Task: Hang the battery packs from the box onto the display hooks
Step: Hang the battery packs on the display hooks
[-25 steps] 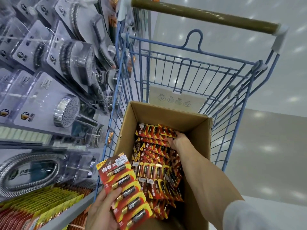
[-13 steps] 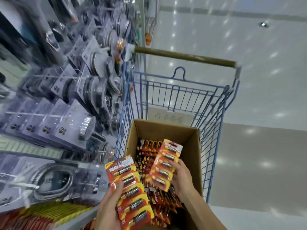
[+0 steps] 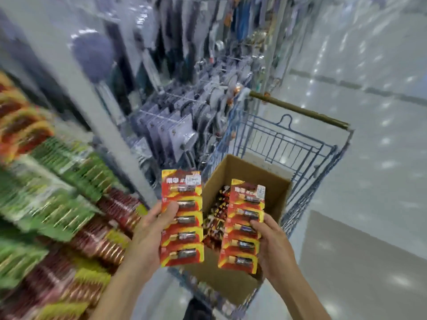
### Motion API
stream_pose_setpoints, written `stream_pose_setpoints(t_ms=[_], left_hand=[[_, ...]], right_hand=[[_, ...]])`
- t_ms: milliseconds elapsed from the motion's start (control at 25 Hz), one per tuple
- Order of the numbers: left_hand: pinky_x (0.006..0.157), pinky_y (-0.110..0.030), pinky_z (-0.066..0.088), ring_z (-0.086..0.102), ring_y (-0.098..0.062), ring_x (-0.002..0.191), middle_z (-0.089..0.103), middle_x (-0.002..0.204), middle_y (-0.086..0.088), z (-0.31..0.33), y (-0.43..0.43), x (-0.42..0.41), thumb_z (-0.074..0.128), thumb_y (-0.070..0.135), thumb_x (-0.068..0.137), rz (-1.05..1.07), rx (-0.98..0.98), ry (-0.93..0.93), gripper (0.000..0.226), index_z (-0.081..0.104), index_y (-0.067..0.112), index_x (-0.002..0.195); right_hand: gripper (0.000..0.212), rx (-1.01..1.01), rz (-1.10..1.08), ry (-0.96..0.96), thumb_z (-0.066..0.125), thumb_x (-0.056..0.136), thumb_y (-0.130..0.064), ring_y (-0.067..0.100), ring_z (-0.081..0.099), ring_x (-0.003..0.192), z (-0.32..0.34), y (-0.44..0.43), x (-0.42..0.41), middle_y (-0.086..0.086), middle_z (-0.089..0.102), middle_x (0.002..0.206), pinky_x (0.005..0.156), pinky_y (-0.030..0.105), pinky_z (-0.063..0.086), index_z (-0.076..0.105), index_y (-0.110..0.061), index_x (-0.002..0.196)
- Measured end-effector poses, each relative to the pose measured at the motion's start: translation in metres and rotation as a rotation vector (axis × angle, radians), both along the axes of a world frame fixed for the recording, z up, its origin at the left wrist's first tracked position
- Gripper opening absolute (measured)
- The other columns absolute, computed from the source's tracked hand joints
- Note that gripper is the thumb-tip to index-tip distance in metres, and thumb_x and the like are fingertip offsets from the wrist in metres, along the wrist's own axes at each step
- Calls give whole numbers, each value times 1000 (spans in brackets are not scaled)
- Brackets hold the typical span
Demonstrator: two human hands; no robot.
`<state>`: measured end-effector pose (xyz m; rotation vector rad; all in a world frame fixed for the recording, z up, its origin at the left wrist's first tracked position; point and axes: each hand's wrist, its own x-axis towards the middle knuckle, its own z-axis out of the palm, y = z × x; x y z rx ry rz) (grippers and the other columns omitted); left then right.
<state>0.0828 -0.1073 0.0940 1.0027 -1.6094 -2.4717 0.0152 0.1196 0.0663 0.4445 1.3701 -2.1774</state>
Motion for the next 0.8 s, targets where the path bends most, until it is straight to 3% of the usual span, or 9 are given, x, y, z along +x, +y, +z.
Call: stream_pose_setpoints(t_ms=[120,320,480,640,800], left_hand=[[76,-48,62,76,-39,90,76,112,-22,15,4,77,67,32,94,118,-22,65,27,75,21,117],[70,-47,63,76,-38,85,75,111,-25,43,-3,195,68,30,91,412,-80,134,35,72,14,122],[77,-51,62,74,-41,90,76,112,-23,70,-18,288,69,33,90,637,-110,161,37,72,17,123],[73,-47,62,76,-40,90,76,111,-22,94,-29,382,69,31,89,859,-145,182,27,79,20,112],[68,-46,62,76,-42,90,77,111,-21,110,-43,471,70,31,89,1025,-173,192,31,77,18,116]], right_hand=[[25,-9,156,68,59,98,-9,40,74,95,19,-9,43,22,75,111,89,56,57,69,-8,121],[20,-60,445,147,58,97,-4,35,75,82,54,-56,104,21,77,103,69,44,62,72,-7,112],[23,-93,668,186,60,95,-3,38,73,81,74,-113,157,22,76,102,81,50,56,79,-15,96],[19,-106,840,211,60,95,-1,31,74,69,101,-168,220,15,78,90,72,44,56,75,-12,101],[17,-141,1014,254,60,98,-5,29,76,71,128,-216,301,13,79,91,70,43,57,73,-12,106]])
